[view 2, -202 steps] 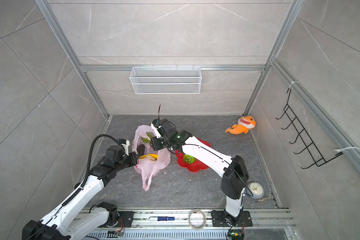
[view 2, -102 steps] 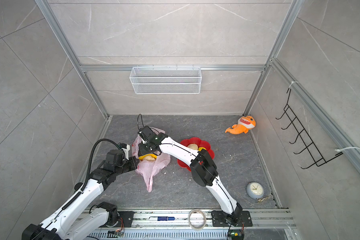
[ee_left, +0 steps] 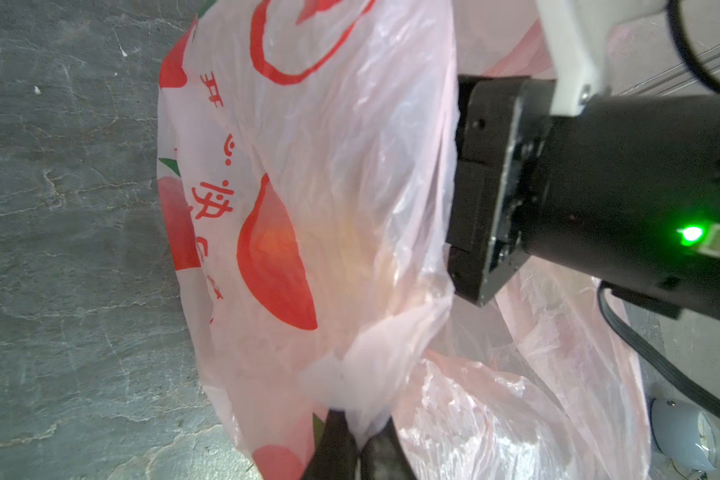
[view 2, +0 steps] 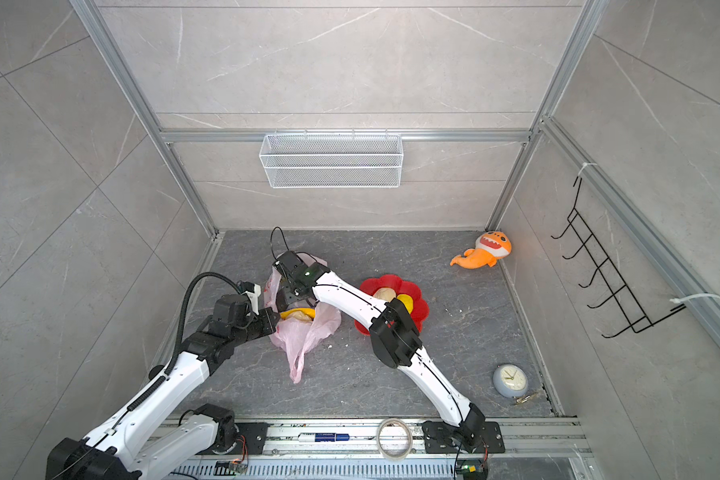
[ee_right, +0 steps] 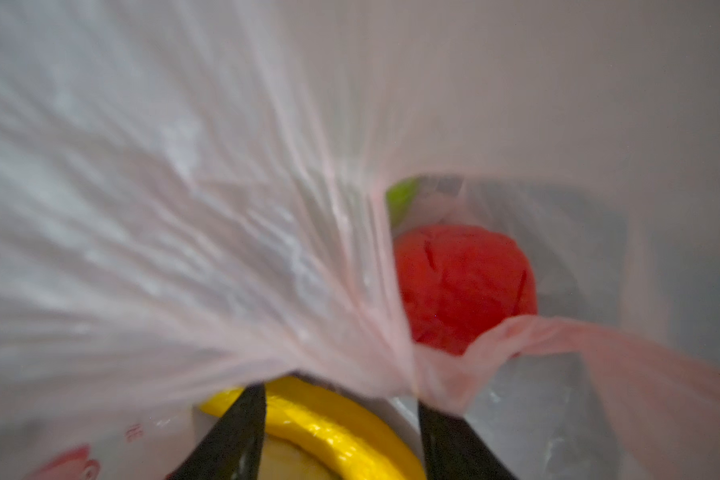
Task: Take fruits out of the plastic bag
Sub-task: Pick up the fruit from the plastic bag.
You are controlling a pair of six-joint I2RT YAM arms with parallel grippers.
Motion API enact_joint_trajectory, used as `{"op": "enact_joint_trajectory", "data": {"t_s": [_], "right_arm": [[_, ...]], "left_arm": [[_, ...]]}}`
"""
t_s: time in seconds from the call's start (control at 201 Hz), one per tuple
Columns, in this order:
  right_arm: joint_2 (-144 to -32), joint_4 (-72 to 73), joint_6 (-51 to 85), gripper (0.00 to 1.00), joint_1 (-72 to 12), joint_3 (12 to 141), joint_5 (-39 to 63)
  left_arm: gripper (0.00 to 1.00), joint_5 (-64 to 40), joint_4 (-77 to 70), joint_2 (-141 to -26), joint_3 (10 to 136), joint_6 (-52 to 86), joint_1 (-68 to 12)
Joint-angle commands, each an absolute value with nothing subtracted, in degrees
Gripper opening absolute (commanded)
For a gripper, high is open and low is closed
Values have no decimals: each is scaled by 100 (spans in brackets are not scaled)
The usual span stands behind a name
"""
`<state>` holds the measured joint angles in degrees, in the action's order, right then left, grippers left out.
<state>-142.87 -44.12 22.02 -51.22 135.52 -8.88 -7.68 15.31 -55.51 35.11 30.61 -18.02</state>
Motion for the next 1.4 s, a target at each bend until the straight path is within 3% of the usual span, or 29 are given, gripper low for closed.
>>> {"op": "enact_joint_trajectory", "data": {"t_s": [0.0, 0.393, 0.96, 1.398], "right_arm": [[-14528, -4639, 2009, 71, -4986, 13917, -1187], [-15128, -5044, 1819, 84, -4712, 14703, -959], [-15149, -4970, 1995, 85, -4665, 14546, -696], [-15501, -5027, 2048, 79, -4557, 15070, -446]], "left_arm": [[0, -731, 1254, -5647, 3727, 3051, -1819], [0, -686, 1004, -5965, 3865, 3087, -1819], [0, -764, 877, -6219, 3986, 3081, -1820], [0, -721, 846, -6300, 4051, 3033, -1819]]}}
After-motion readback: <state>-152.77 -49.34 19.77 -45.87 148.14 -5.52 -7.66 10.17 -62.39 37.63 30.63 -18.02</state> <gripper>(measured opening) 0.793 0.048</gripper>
